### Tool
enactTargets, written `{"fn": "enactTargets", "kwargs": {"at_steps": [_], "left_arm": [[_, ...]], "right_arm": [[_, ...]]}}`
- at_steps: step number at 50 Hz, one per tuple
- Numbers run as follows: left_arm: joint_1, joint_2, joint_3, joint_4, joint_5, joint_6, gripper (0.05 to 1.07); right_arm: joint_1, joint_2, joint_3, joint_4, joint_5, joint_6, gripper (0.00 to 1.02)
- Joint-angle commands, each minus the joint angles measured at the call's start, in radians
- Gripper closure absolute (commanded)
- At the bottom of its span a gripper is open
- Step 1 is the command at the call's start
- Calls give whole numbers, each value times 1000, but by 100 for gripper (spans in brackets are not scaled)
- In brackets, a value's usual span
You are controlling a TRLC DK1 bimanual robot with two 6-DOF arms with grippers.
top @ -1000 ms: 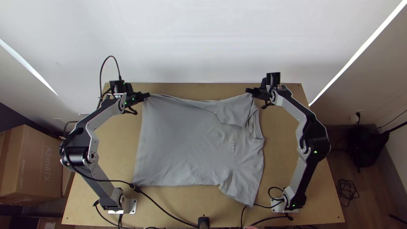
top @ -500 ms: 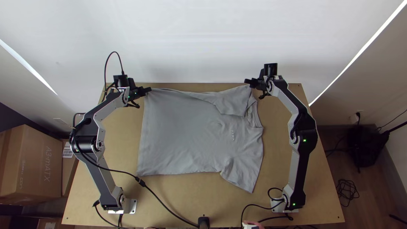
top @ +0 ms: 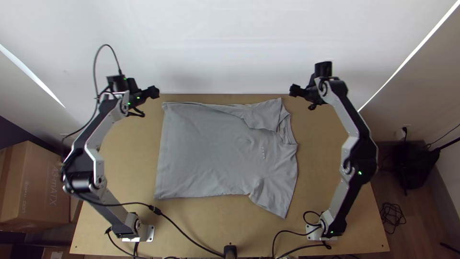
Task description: Fold the t-shirt
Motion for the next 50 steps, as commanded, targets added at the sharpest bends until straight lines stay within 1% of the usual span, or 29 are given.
{"fn": "enactTargets", "kwargs": {"at_steps": [1, 6, 13, 17, 20, 23, 26, 30, 32, 39, 41, 47, 50], "left_arm": [[20, -162, -93, -37, 42, -11, 10], [24, -298, -177, -43, 65, -20, 10], [14, -482, -268, -95, 73, -32, 10], [9, -579, -317, -114, 87, -38, 10], [6, -633, -340, -138, 88, -38, 10], [5, -675, -357, -153, 88, -38, 10], [5, -705, -369, -170, 90, -38, 10], [5, -728, -387, -183, 90, -38, 10], [1, -735, -395, -183, 90, -38, 10], [-15, -743, -398, -195, 88, -40, 10], [-18, -741, -397, -195, 88, -40, 10], [-26, -740, -395, -195, 88, -46, 10], [-28, -740, -395, -195, 88, -46, 10]], "right_arm": [[-3, -202, -92, -104, -10, 25, 4], [-3, -327, -217, -210, -50, 20, 4], [-2, -516, -457, -312, -51, 2, 4], [4, -616, -605, -371, -53, -20, 4], [8, -680, -700, -390, -57, -49, 4], [6, -734, -784, -391, -60, -66, 6], [4, -775, -858, -393, -66, -92, 10], [3, -794, -930, -393, -71, -99, 16], [6, -797, -958, -391, -76, -102, 16], [38, -777, -1039, -370, -137, -101, 16], [49, -769, -1062, -344, -154, -101, 16], [84, -732, -1103, -272, -168, -93, 16], [87, -709, -1114, -235, -178, -93, 16]]}}
